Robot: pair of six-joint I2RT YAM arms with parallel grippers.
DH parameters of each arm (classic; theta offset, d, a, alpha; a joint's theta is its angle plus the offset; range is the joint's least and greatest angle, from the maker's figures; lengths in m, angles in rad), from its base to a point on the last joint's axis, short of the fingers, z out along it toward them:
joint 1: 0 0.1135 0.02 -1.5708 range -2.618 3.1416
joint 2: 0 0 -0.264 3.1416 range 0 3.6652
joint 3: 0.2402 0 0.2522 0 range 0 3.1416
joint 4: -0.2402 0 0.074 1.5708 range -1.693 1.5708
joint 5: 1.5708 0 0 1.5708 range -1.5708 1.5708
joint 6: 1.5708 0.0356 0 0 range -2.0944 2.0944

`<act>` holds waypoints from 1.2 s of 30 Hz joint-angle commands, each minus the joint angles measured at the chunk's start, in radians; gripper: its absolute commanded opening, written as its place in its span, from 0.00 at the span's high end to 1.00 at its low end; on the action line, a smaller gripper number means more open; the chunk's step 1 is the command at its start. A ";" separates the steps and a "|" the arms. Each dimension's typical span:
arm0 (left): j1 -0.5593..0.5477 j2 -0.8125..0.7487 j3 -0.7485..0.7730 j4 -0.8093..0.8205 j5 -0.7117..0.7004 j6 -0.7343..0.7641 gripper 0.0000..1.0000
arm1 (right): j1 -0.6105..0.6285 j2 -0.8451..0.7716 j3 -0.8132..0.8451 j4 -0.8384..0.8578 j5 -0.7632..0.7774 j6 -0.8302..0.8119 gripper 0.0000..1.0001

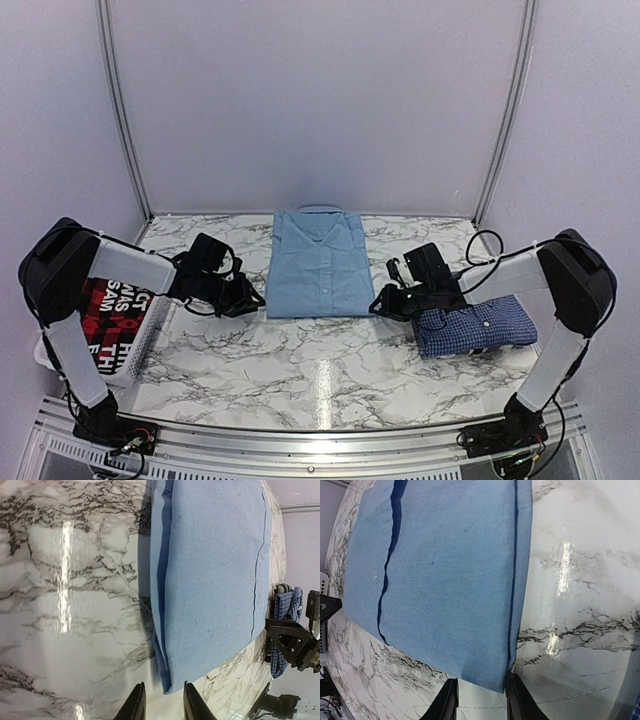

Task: Fold and stack the long sleeve shirts
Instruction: Smooth out the 2/3-rectangle-folded shirt at the center of the board, then move the 2/3-rectangle-folded shirt to the center of the board.

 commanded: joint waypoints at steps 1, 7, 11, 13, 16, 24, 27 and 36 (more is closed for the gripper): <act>-0.027 -0.050 -0.069 0.044 -0.014 -0.030 0.71 | -0.010 0.012 -0.020 0.018 0.008 -0.012 0.71; -0.073 -0.019 -0.083 0.088 -0.020 -0.072 0.71 | -0.014 0.021 -0.042 0.041 -0.013 0.003 0.71; -0.082 -0.011 -0.073 0.098 -0.033 -0.084 0.71 | -0.018 0.020 -0.049 0.054 -0.017 0.007 0.71; -0.082 -0.005 -0.067 0.099 -0.034 -0.087 0.71 | -0.018 0.030 -0.048 0.063 -0.023 0.008 0.71; -0.082 0.002 -0.064 0.099 -0.049 -0.097 0.71 | -0.021 0.040 -0.049 0.078 -0.035 0.016 0.71; -0.082 0.069 -0.026 0.099 -0.067 -0.097 0.70 | -0.035 0.044 -0.051 0.098 -0.047 0.025 0.72; -0.083 0.077 -0.016 0.099 -0.061 -0.099 0.72 | -0.041 0.043 -0.054 0.102 -0.055 0.027 0.73; -0.083 0.078 -0.021 0.100 -0.055 -0.109 0.83 | -0.043 0.057 -0.055 0.136 -0.088 0.043 0.79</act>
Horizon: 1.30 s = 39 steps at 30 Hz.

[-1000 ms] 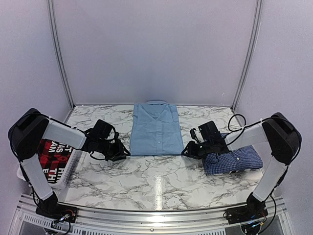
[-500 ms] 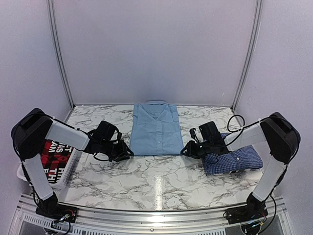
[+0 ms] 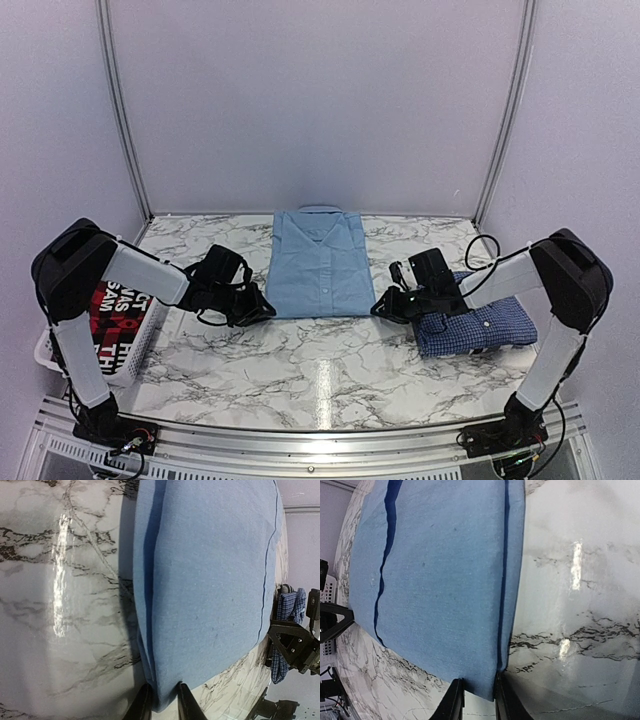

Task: Fold and stack the long sleeve shirts
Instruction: Move the 2/3-rectangle-folded shirt to the center of the board, then fold the 2/3-rectangle-folded shirt at the center of the board.

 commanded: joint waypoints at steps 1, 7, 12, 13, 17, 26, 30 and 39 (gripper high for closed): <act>0.000 0.025 0.007 -0.007 -0.005 -0.001 0.84 | -0.008 0.026 -0.006 0.027 -0.028 0.018 0.80; 0.000 0.037 0.021 0.003 0.008 -0.018 0.94 | -0.007 0.028 -0.002 0.043 -0.039 0.029 0.88; 0.000 0.021 0.012 0.011 0.022 -0.032 1.00 | -0.007 0.018 -0.008 0.055 -0.052 0.033 1.00; -0.001 0.012 0.005 0.011 0.022 -0.034 1.00 | -0.007 0.009 -0.015 0.055 -0.053 0.033 1.00; -0.015 -0.062 -0.061 0.011 0.008 -0.049 1.00 | -0.002 -0.058 -0.085 0.067 -0.060 0.043 1.00; -0.172 -0.318 -0.279 0.009 -0.102 -0.177 1.00 | 0.147 -0.336 -0.256 0.015 0.008 0.160 1.00; -0.246 -0.482 -0.363 -0.011 -0.173 -0.242 1.00 | 0.224 -0.504 -0.313 -0.074 0.065 0.225 1.00; -0.365 -0.681 -0.312 -0.179 -0.324 -0.259 1.00 | 0.313 -0.767 -0.290 -0.272 0.133 0.265 1.00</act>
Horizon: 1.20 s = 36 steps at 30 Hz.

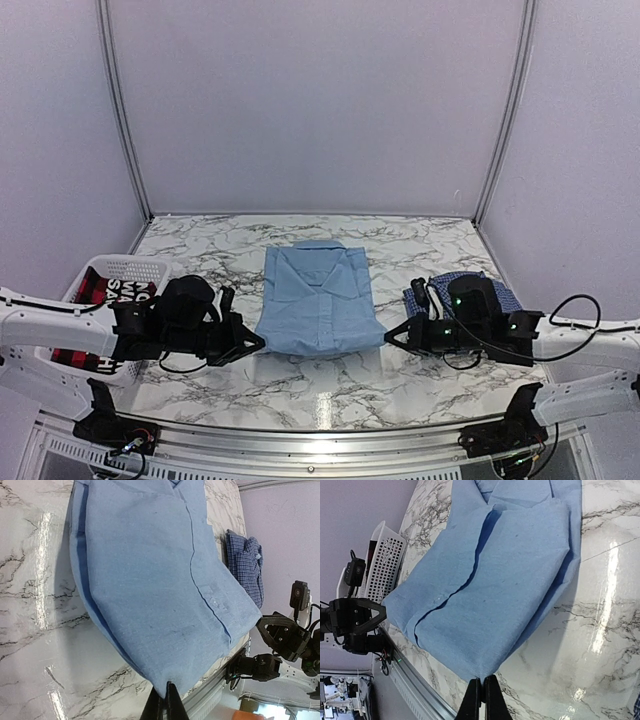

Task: Fold and stack the long sleeve shirts
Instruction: Fold the 2/3-rectangle-folded shirt at the center of the board.

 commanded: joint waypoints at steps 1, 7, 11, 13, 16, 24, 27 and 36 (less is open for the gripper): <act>-0.022 -0.068 0.047 -0.096 -0.094 -0.013 1.00 | 0.023 -0.048 0.058 -0.132 0.054 0.016 1.00; -0.015 -0.076 0.193 -0.220 -0.148 0.038 1.00 | 0.016 -0.038 0.210 -0.234 0.106 -0.034 1.00; 0.123 0.014 0.358 -0.280 -0.039 0.120 1.00 | -0.101 0.115 0.411 -0.295 0.073 -0.139 1.00; 0.232 0.109 0.456 -0.283 0.049 0.175 1.00 | -0.192 0.234 0.511 -0.279 0.021 -0.198 1.00; 0.374 0.372 0.653 -0.273 0.176 0.245 1.00 | -0.299 0.524 0.726 -0.258 -0.053 -0.284 1.00; 0.554 0.948 1.096 -0.265 0.313 0.331 1.00 | -0.447 1.181 1.273 -0.231 -0.186 -0.345 1.00; 0.576 1.028 1.172 -0.263 0.354 0.326 1.00 | -0.463 1.261 1.373 -0.259 -0.176 -0.344 1.00; 0.600 0.911 1.104 -0.273 0.214 0.389 0.56 | -0.474 1.169 1.353 -0.298 -0.054 -0.434 0.56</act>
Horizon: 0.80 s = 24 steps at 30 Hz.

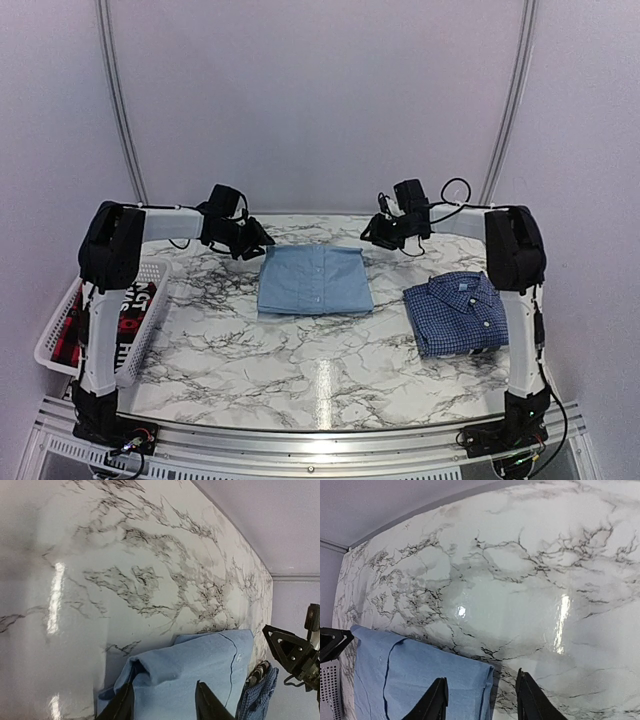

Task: Fold and stack the long sleeve shirts
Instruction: Fold the 2/3-rectangle-folded shirt at the center of the board, then smooth out the square-folded shirt at the center of the board.

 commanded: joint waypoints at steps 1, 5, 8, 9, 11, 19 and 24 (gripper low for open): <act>0.012 -0.167 -0.079 -0.019 -0.114 0.063 0.55 | -0.003 -0.133 -0.034 -0.003 0.071 -0.071 0.54; 0.003 -0.241 -0.174 -0.019 -0.111 0.092 0.56 | 0.023 -0.225 -0.160 0.051 0.077 -0.095 0.59; -0.013 -0.236 -0.185 -0.019 -0.076 0.098 0.63 | 0.053 -0.227 -0.168 0.080 0.064 -0.112 0.72; -0.022 -0.225 -0.176 -0.019 -0.064 0.100 0.66 | 0.060 -0.210 -0.148 0.081 0.050 -0.117 0.75; -0.045 -0.196 -0.145 -0.020 -0.040 0.097 0.70 | 0.073 -0.169 -0.105 0.083 0.017 -0.118 0.80; -0.108 -0.086 -0.092 -0.015 -0.038 0.051 0.87 | 0.148 0.009 0.027 0.148 -0.094 -0.056 0.83; -0.095 -0.112 -0.207 -0.002 -0.092 0.042 0.96 | 0.163 0.164 0.187 0.143 -0.148 -0.029 0.84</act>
